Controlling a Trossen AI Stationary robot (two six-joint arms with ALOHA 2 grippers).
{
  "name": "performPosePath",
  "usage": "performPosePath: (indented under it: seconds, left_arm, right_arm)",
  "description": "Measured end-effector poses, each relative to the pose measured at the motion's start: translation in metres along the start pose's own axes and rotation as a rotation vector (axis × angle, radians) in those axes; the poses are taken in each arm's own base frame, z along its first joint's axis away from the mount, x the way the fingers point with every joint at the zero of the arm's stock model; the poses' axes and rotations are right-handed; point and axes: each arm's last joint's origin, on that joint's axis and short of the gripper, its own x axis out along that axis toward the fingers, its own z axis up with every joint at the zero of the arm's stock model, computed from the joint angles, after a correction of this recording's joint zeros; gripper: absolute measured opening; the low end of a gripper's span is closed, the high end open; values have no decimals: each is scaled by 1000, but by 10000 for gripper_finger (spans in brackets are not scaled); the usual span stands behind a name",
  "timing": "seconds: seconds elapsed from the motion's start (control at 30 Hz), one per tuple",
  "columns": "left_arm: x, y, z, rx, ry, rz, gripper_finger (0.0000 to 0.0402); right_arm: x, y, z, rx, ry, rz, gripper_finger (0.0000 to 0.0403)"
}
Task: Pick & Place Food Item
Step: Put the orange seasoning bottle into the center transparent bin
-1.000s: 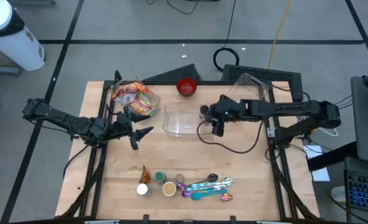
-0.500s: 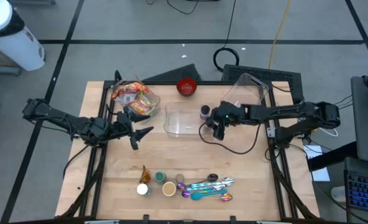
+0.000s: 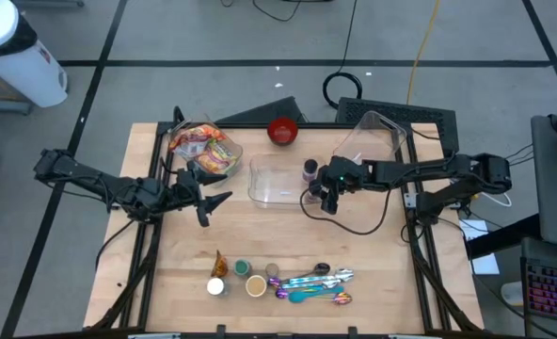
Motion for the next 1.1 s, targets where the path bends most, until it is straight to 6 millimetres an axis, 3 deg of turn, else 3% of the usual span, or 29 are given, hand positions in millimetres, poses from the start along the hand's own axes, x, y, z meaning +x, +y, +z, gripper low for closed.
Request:
performPosePath:
  seconds: [0.83,1.1]
  left_arm:
    - [0,0,0,0,1,0,266]
    - [0,0,0,0,1,0,266]
  right_arm:
    - [1,0,0,-47,-7,10,226]
    - [1,0,0,-48,-9,10,257]
